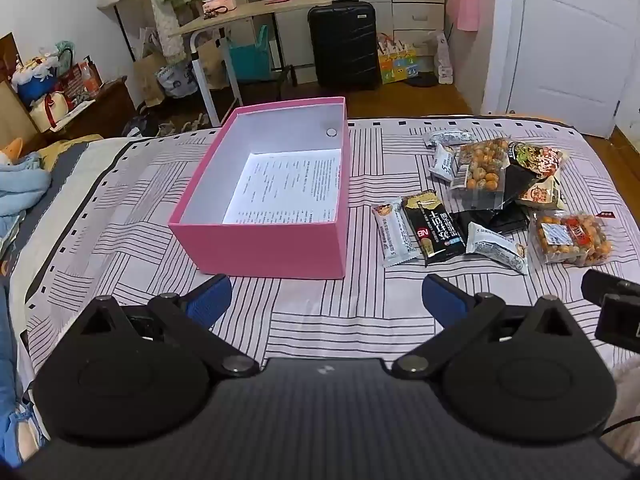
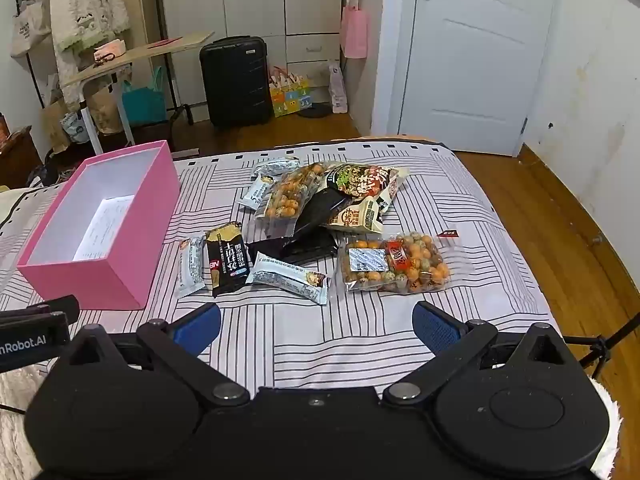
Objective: Organize snacks
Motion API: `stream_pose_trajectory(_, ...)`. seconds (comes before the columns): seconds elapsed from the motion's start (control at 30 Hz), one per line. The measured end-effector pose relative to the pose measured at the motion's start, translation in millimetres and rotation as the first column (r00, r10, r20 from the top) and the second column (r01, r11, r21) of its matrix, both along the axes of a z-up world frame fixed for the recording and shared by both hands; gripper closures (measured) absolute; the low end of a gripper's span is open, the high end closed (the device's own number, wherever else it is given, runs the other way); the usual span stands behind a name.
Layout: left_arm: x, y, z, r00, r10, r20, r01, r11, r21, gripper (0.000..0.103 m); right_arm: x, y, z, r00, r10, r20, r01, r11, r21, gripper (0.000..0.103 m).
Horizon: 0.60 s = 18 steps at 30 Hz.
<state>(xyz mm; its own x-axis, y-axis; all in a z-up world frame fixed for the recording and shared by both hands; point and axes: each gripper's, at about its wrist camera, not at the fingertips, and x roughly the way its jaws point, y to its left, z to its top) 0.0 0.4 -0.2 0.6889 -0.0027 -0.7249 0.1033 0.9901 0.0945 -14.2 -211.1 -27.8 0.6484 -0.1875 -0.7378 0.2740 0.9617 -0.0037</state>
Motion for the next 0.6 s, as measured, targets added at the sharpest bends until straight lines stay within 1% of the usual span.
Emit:
stream_pose_trajectory(0.1, 0.8, 2.2, 0.5, 1.0, -0.004, -0.012, 0.003, 1.0, -0.022, 0.0, 0.0, -0.9, 0.5, 1.0, -0.006, 0.0, 0.006, 1.0, -0.003, 0.0)
stream_pose_trajectory(0.13, 0.1, 2.0, 1.9, 1.0, -0.006, -0.006, 0.006, 1.0, -0.023, 0.0, 0.1, -1.4, 0.7, 1.0, -0.008, 0.0, 0.008, 1.0, -0.005, 0.0)
stream_pose_trajectory(0.17, -5.4, 2.2, 5.7, 1.0, -0.009, 0.019, 0.009, 1.0, -0.019, 0.0, -0.5, -0.4, 0.2, 1.0, -0.01, 0.002, 0.01, 1.0, -0.011, 0.0)
stream_pose_trajectory(0.23, -1.0, 7.4, 6.6, 1.0, -0.013, -0.002, 0.013, 0.999, -0.038, 0.0, -3.7, 2.0, 1.4, 1.0, -0.008, 0.002, 0.008, 1.0, -0.022, 0.0)
stream_pose_trajectory(0.33, 1.3, 5.5, 1.8, 1.0, -0.014, -0.006, 0.014, 0.999, -0.036, 0.0, -3.4, 0.5, 5.8, 1.0, -0.014, -0.005, 0.013, 1.0, -0.024, 0.0)
stream_pose_trajectory(0.43, -1.3, 5.5, -0.1, 1.0, -0.011, 0.008, 0.012, 0.999, -0.03, 0.0, -3.9, 1.1, 0.7, 1.0, -0.013, -0.005, 0.013, 0.999, -0.034, 0.0)
stream_pose_trajectory(0.6, -2.8, 7.1, -1.7, 1.0, -0.011, 0.004, 0.011, 0.999, -0.036, 0.0, -2.8, 0.4, -1.0, 1.0, -0.004, -0.014, 0.004, 1.0, -0.021, 0.0)
